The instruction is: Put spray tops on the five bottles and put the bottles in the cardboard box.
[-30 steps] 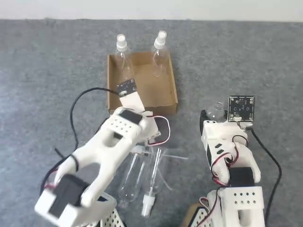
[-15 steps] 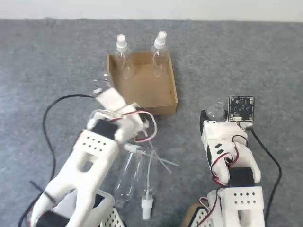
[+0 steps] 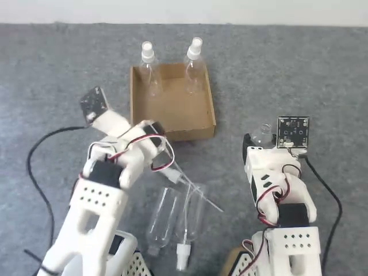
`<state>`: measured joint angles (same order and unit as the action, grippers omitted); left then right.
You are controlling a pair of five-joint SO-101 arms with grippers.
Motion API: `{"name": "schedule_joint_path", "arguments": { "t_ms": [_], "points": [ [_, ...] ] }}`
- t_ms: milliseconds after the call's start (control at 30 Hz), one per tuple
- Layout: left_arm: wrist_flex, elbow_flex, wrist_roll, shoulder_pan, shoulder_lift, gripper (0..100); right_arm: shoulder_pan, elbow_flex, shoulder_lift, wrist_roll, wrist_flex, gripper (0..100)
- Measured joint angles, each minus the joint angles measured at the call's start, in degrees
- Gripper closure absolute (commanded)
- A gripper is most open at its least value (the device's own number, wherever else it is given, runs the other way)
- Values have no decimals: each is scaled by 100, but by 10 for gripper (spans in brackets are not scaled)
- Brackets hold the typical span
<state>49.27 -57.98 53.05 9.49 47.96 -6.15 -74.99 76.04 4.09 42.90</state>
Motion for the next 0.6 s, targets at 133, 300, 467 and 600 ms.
{"name": "schedule_joint_path", "arguments": {
  "t_ms": [133, 300, 467, 600],
  "points": [
    [-149, -334, -18, -9, 695, 988, 0, 0, 0, 0, 0, 993],
    [-158, -668, -105, -9, 1653, 988, 0, 0, 0, 0, 0, 993],
    [-158, -958, -132, -9, 2576, 988, 0, 0, 0, 0, 0, 993],
    [-211, -1160, -141, -308, 3288, 988, 0, 0, 0, 0, 0, 993]
  ]
}}
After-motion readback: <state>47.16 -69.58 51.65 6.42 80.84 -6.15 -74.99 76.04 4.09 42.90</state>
